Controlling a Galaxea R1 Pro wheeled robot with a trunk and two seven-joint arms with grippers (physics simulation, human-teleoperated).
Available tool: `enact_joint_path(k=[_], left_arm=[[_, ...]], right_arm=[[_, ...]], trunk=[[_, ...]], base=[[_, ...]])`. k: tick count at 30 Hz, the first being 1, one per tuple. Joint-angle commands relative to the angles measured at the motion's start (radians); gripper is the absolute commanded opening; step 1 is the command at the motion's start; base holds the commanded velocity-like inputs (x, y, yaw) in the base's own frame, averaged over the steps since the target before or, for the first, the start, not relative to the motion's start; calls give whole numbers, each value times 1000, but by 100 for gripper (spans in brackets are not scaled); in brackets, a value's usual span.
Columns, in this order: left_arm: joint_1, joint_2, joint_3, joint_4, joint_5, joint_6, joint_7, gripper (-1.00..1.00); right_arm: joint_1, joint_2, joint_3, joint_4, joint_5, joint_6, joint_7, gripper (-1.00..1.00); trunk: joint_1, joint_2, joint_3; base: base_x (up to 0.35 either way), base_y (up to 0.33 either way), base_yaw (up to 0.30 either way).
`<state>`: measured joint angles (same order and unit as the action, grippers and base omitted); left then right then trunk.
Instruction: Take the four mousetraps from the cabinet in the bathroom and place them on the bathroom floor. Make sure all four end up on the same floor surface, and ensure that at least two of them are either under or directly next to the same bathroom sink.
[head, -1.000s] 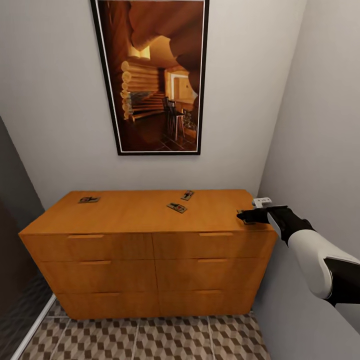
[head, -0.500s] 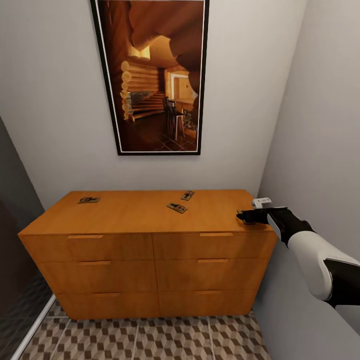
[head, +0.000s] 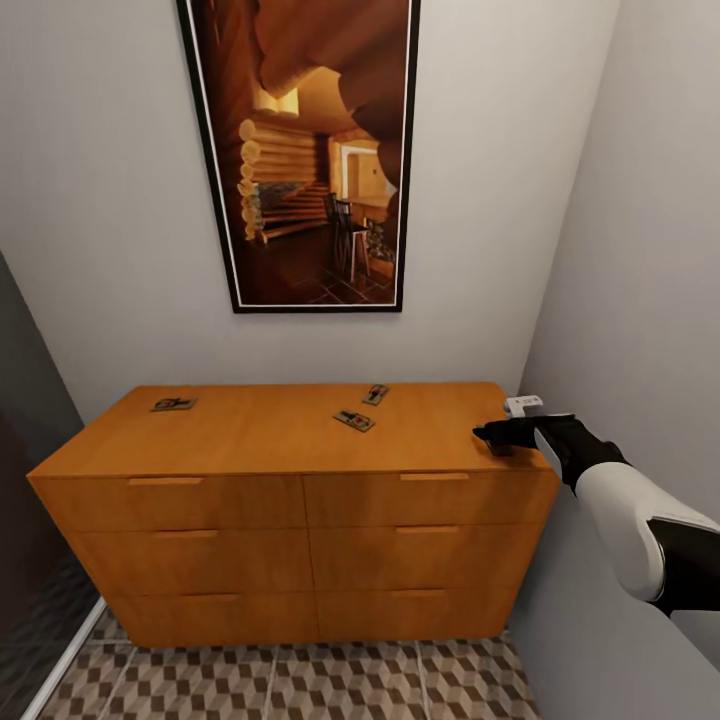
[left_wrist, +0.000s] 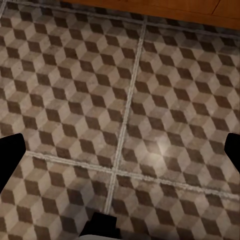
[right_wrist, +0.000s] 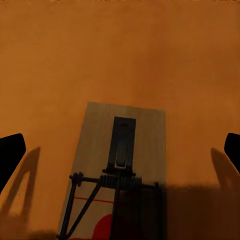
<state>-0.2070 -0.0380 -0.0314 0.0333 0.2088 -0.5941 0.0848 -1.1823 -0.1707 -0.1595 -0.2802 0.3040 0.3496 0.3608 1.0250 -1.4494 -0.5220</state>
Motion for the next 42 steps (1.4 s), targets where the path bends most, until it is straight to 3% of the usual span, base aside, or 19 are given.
enact_joint_path(k=[1, 42], left_arm=[[-2, 0, -4, 4, 3, -6, 3, 100], [-2, 0, -4, 4, 3, -6, 3, 100]], right_arm=[[0, 0, -9, -2, 10, 5, 7, 100], [27, 0, -9, 1, 6, 6, 5, 100]], trunk=[[0, -1, -1], [0, -1, -1]], base=[[34, 0, 0], [2, 0, 0]])
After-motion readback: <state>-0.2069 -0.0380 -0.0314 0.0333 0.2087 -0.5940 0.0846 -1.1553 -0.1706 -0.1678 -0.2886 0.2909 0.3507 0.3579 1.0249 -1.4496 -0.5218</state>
